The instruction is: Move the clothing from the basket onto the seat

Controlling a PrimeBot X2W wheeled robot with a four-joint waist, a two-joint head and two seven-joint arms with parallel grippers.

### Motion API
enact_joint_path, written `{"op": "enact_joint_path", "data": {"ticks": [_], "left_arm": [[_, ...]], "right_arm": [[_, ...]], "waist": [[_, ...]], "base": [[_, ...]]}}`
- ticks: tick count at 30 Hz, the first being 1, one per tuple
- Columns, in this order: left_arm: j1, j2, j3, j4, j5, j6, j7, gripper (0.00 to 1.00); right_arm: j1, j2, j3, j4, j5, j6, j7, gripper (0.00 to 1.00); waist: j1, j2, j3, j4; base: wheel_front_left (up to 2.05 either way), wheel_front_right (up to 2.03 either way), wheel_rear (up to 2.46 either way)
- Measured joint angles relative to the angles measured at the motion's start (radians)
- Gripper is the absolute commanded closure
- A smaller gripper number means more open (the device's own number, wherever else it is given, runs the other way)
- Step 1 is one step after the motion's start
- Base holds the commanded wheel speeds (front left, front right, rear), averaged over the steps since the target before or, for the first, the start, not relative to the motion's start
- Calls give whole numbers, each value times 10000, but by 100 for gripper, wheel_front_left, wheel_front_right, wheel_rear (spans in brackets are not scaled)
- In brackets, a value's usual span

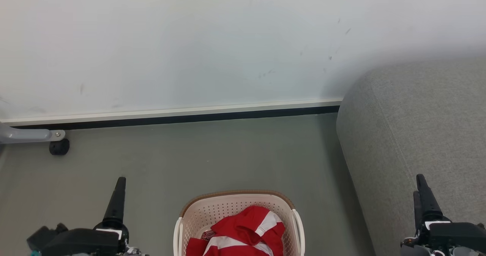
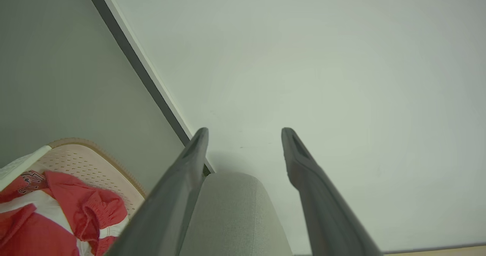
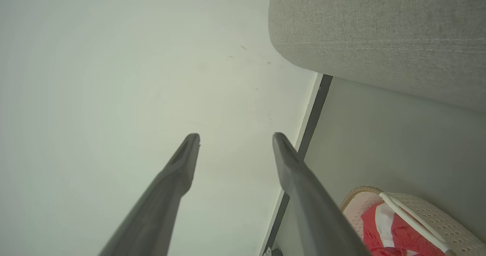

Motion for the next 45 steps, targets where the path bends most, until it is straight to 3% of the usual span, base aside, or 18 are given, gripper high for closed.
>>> {"op": "enact_joint_path", "data": {"ticks": [13, 31, 45], "left_arm": [[-404, 522, -915, 38, 2090, 153, -495, 0], [-940, 1193, -2169, 79, 5432, 1135, -1227, 0], [-1166, 1498, -2757, 267, 7352, 1626, -1743, 0]], "right_arm": [[-383, -370, 752, 35, -1916, -61, -495, 0], [-841, -1106, 2196, 157, -5461, -759, -1227, 0], [-1222, -1459, 3156, 435, -7647, -1170, -1743, 0]], "waist": [[0, 0, -15, -1], [0, 0, -60, 12], [0, 0, -91, 33]], "base": [[0, 0, 0], [0, 0, 0], [0, 0, 0]]}}
